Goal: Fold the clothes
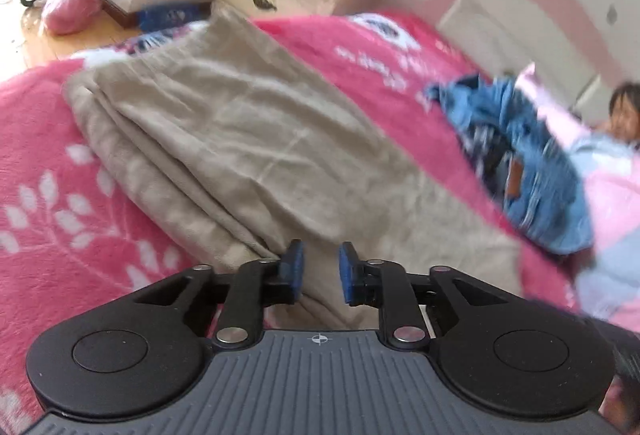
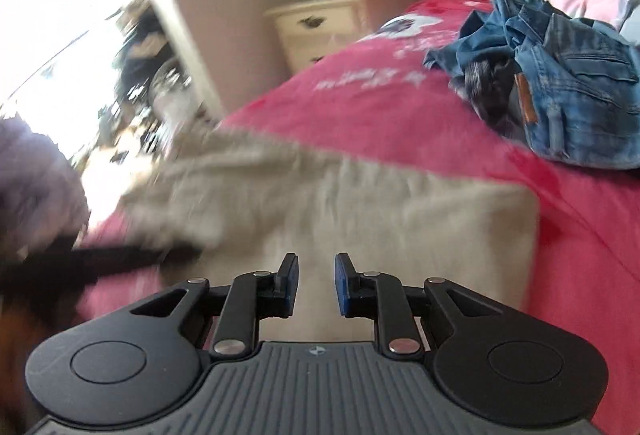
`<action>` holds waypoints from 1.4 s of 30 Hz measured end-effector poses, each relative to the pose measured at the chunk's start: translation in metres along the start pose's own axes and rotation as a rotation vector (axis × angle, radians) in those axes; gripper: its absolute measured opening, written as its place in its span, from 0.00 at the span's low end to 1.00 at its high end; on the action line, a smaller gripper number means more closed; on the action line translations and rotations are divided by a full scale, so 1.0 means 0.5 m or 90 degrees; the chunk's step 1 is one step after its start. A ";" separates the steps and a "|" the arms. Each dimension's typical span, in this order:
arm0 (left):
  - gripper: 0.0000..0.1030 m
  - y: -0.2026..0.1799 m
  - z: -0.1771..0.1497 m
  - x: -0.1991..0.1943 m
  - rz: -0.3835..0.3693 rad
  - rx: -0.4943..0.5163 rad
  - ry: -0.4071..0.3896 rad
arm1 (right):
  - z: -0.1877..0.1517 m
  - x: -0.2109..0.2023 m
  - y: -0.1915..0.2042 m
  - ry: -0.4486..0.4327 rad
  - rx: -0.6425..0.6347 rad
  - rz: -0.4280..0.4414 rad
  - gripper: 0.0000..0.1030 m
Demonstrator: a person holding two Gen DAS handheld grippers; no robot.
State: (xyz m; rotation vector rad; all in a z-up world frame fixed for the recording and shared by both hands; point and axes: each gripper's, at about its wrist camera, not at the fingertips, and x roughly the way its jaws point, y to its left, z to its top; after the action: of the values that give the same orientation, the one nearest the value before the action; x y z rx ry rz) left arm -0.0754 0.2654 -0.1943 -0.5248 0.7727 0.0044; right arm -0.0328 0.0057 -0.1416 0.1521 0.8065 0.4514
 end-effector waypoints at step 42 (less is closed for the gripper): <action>0.77 0.176 0.021 0.015 -0.057 -0.424 -0.063 | -0.021 0.147 0.026 0.101 0.003 0.006 0.24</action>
State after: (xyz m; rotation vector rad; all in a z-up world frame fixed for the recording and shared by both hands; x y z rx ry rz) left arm -0.0799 0.3458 -0.2325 -1.1818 0.6404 0.2096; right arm -0.0003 0.0495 -0.1937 0.1254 0.9634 0.4756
